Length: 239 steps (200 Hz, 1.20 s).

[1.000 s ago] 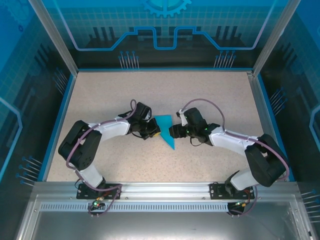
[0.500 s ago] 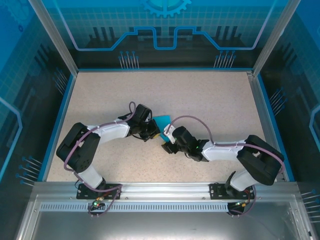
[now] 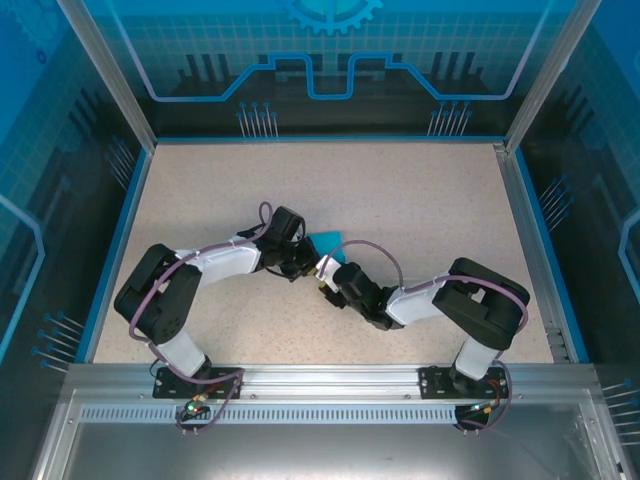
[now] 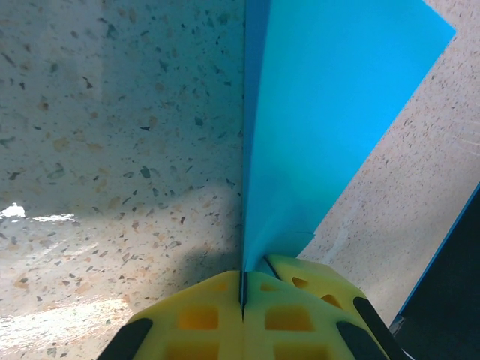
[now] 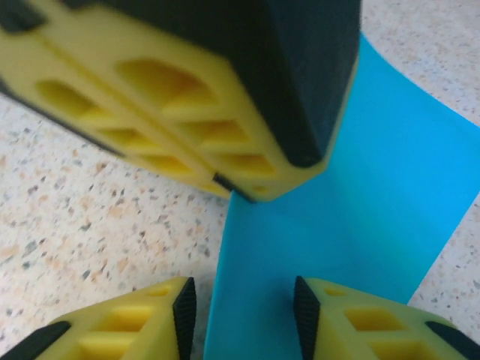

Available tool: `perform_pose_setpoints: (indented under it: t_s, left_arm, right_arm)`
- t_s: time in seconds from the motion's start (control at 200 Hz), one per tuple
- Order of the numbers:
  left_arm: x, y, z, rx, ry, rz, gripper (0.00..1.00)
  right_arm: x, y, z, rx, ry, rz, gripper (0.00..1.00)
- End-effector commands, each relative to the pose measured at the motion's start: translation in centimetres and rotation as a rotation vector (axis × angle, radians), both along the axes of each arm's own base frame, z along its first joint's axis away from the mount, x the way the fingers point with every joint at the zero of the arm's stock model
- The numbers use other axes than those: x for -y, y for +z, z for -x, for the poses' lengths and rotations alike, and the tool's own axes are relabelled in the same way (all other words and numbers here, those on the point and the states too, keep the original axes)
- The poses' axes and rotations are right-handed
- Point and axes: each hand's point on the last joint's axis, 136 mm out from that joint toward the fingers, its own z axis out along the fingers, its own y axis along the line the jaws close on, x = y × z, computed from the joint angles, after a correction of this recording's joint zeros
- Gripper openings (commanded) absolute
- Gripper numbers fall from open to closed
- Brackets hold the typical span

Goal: Fold a paper plane with a square sheet of paper (pick it up from the middle)
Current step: Fold the wing for the fifth time at the center of the table.

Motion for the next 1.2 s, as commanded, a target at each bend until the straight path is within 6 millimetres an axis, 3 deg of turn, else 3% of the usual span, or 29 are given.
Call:
perform_pose_setpoints:
  t_s: [0.0,0.175,0.28,0.555,0.73,1.0,1.19]
  left_arm:
    - [0.6,0.6,0.1,-0.021,-0.011,0.012,0.06]
    - [0.3,1.0,-0.2,-0.014,-0.009,0.006,0.12]
    - [-0.3,1.7,-0.8,-0.001,0.003,0.015,0.21]
    - [-4.0,3.3,-2.1,0.048,0.064,-0.013,0.44]
    - [-4.8,3.7,-2.0,0.09,0.063,-0.02,0.53]
    - [-3.9,3.5,-1.7,0.161,0.016,0.056,0.45]
    - [-2.3,2.5,-1.0,0.166,-0.041,0.095,0.42]
  right_arm:
    - [-0.5,1.2,-0.9,0.076,-0.023,-0.035,0.36]
    - [-0.1,1.2,-0.7,0.047,-0.022,-0.062,0.22]
    - [0.5,1.1,-0.5,0.011,-0.02,-0.089,0.15]
    - [0.8,1.7,-0.2,-0.164,0.019,-0.261,0.09]
    - [1.0,2.8,-0.4,-0.296,0.031,-0.425,0.08]
    - [1.0,3.3,-1.2,-0.467,-0.007,-0.583,0.09]
    - [1.5,2.3,-2.3,-0.609,-0.102,-0.64,0.11]
